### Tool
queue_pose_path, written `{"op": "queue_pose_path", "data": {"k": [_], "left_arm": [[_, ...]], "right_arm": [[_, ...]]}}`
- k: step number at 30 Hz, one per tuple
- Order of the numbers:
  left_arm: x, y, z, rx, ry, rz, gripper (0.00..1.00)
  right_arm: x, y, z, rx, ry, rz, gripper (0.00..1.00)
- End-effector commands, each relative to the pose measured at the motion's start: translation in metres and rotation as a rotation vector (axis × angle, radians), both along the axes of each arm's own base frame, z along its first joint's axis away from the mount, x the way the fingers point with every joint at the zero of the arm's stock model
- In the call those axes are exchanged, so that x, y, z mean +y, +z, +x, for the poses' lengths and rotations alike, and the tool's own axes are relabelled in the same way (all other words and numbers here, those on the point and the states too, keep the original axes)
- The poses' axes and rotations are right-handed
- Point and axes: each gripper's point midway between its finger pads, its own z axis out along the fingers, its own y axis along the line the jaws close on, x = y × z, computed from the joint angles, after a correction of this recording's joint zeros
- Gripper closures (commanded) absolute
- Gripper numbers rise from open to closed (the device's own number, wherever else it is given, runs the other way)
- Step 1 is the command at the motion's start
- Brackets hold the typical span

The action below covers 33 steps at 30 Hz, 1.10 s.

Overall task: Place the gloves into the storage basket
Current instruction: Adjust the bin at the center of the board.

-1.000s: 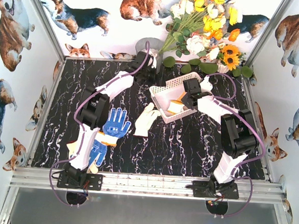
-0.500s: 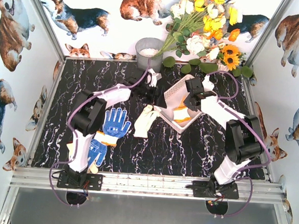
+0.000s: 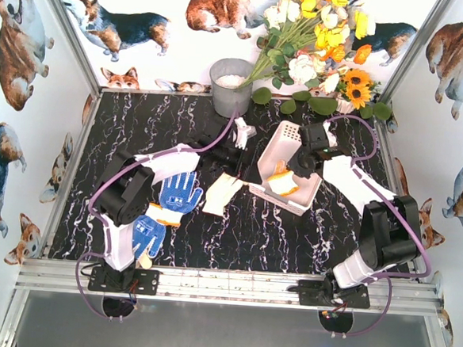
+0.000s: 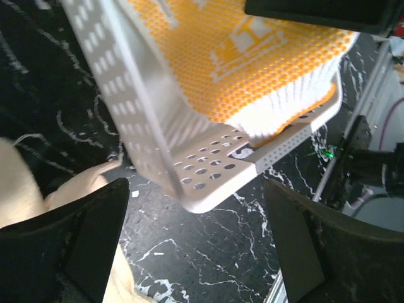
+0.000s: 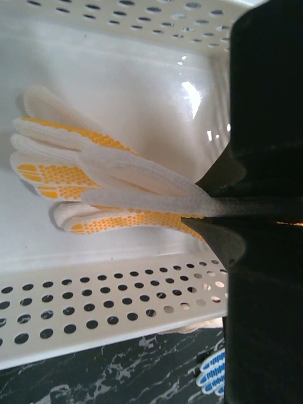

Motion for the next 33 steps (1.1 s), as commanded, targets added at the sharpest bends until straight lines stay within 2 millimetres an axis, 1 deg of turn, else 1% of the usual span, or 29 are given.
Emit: {"op": "queue_pose_path", "data": {"k": [1,4,7,11,16,18,22,27,31,33], "left_arm": [[0.014,0.014,0.014,-0.075,0.095,0.047,0.18],[0.017,0.019,0.015,-0.104,0.126,0.081,0.18],[0.018,0.027,0.014,-0.155,0.132,0.146,0.18],[0.012,0.039,0.013,-0.197,0.134,0.173,0.18],[0.002,0.054,0.013,-0.233,0.14,0.139,0.18],[0.003,0.051,0.018,-0.24,0.16,0.148,0.17],[0.003,0.043,0.031,-0.236,0.209,0.18,0.17],[-0.006,0.037,0.039,-0.213,0.22,0.15,0.17],[-0.008,0.018,0.043,-0.184,0.22,0.176,0.17],[-0.008,0.013,0.044,-0.178,0.22,0.186,0.17]], "right_arm": [[0.012,0.015,0.018,-0.076,0.018,0.08,1.0],[-0.001,-0.011,0.012,0.005,-0.01,0.017,1.0],[-0.011,-0.028,0.001,0.073,-0.027,-0.032,1.0],[-0.025,-0.037,-0.006,0.095,-0.068,-0.09,1.0],[-0.035,-0.041,-0.001,0.099,-0.097,-0.149,1.0],[-0.037,-0.041,0.003,0.101,-0.099,-0.166,1.0],[-0.035,-0.043,0.016,0.086,-0.083,-0.17,1.0],[-0.02,-0.039,0.036,0.033,-0.045,-0.112,1.0],[-0.013,-0.036,0.05,-0.001,-0.052,-0.072,1.0],[-0.013,-0.035,0.055,-0.013,-0.054,-0.066,1.0]]}}
